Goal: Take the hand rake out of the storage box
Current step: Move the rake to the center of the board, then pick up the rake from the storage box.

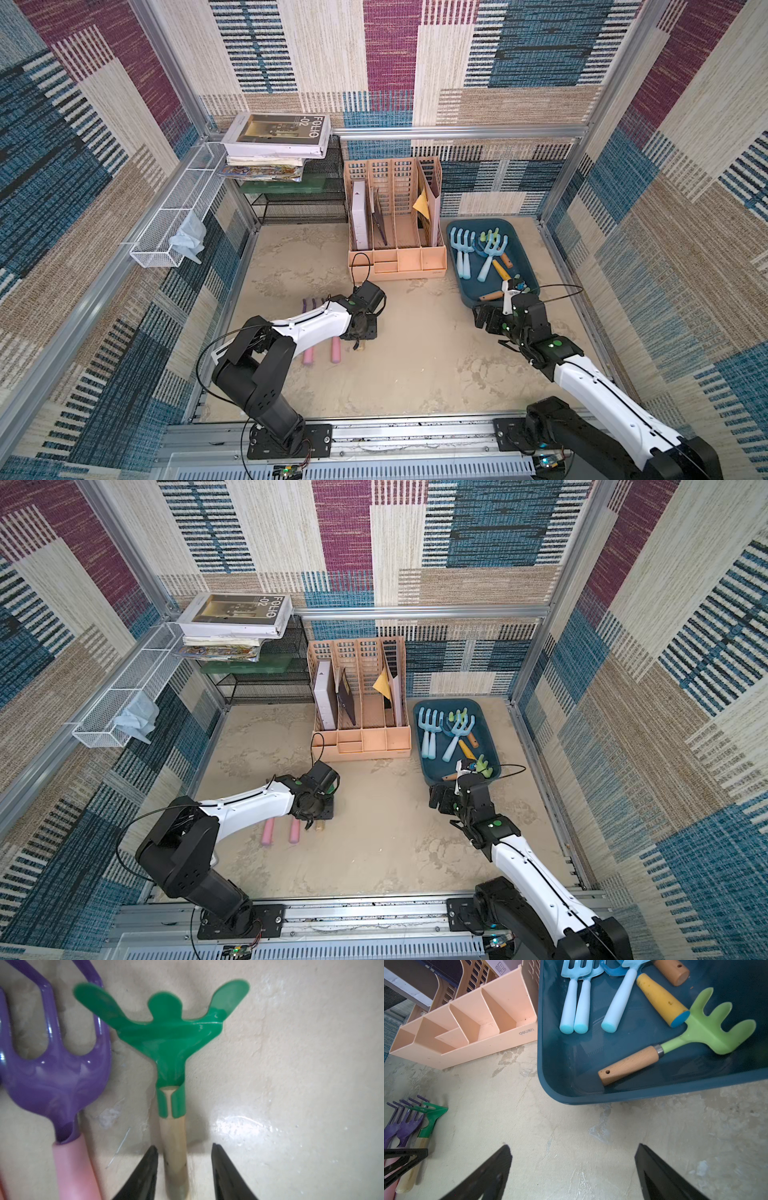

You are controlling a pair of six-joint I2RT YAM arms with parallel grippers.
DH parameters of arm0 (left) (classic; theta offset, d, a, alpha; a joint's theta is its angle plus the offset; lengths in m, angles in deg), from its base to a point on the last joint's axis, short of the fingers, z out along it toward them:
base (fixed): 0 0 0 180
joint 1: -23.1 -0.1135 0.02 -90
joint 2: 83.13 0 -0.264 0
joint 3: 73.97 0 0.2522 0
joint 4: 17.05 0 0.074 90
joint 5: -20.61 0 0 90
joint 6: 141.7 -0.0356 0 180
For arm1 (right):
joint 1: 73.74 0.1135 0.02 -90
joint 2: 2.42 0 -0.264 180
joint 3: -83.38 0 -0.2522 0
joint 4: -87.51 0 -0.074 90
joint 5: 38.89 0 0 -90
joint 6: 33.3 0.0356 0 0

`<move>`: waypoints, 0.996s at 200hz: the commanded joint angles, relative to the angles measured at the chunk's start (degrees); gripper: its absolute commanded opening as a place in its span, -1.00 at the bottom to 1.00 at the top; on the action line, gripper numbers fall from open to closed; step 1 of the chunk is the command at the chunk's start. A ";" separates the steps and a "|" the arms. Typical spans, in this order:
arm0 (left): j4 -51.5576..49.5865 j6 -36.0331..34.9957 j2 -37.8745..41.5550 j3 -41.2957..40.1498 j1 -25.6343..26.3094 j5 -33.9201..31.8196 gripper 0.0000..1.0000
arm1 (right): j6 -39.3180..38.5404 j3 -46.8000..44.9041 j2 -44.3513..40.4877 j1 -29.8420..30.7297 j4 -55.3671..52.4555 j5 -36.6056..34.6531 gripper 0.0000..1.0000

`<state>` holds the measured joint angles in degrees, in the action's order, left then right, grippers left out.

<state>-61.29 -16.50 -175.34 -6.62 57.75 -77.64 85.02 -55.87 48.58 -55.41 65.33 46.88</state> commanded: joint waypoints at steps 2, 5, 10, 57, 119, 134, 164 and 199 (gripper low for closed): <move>-3.45 -0.68 2.98 0.81 -0.05 -2.86 0.05 | -0.69 1.04 0.57 -0.05 0.91 -0.81 0.91; -3.80 -0.78 3.86 0.89 -0.03 -3.09 0.08 | -0.84 1.42 0.73 -0.05 0.95 -0.86 0.91; -4.40 -1.10 4.74 1.04 -0.03 -3.57 0.15 | -1.00 2.12 1.14 -0.20 0.95 -1.23 0.91; -12.95 -2.53 16.28 1.89 -0.20 -13.56 0.87 | -3.41 16.12 16.18 -3.26 2.02 -3.81 0.77; -3.77 -8.66 34.85 -11.30 -3.23 -9.79 0.98 | -3.92 41.44 49.42 -10.12 -5.20 -4.54 -0.04; -2.78 -8.92 36.33 -12.17 -3.36 -8.86 0.98 | -3.28 46.50 54.88 -10.07 -8.12 -7.38 -0.01; -5.91 -7.51 36.09 -11.09 -3.58 -12.01 0.98 | -1.74 54.66 62.38 -9.72 -14.67 -14.39 0.02; -5.11 -7.85 35.60 -11.35 -3.63 -11.40 0.98 | -1.38 59.98 68.63 -9.69 -16.67 -14.48 -0.06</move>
<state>-66.87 -24.41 -139.62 -17.90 54.19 -88.90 82.48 1.37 114.02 -65.09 52.76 35.04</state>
